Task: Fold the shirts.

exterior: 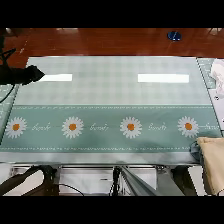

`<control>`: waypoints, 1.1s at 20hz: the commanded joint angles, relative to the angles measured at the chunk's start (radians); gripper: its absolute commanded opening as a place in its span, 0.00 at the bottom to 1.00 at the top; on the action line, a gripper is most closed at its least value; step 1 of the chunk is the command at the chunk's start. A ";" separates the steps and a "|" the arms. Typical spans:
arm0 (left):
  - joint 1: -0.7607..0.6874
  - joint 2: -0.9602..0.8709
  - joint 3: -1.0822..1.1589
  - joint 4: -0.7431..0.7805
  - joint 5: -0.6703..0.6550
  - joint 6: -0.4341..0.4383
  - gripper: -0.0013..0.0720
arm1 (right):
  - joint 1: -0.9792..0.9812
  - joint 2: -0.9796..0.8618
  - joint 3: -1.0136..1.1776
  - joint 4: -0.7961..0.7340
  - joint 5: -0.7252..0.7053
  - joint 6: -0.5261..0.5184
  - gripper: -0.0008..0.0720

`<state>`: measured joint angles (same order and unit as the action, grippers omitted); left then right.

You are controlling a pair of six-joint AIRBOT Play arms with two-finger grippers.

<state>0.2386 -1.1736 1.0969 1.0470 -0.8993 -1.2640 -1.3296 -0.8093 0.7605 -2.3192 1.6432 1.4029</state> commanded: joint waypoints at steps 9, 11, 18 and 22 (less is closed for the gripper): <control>-0.119 -0.140 0.310 0.013 -0.073 0.151 0.55 | 0.882 -0.523 0.587 1.219 -0.774 -0.058 0.61; -0.205 -0.247 0.410 0.114 -0.245 0.075 0.56 | 1.099 -0.664 0.644 1.073 -0.534 -0.056 0.60; -0.436 -0.407 0.449 0.319 -0.393 -0.050 0.06 | 1.477 -0.718 0.644 0.687 -0.295 -0.033 0.26; -0.470 -0.407 0.449 0.319 -0.419 -0.071 0.71 | 1.508 -0.700 0.644 0.773 -0.312 -0.026 0.47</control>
<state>-0.1967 -1.5669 1.5417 1.3468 -1.2751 -1.3060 0.1310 -1.5105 1.4006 -1.5688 1.3094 1.3689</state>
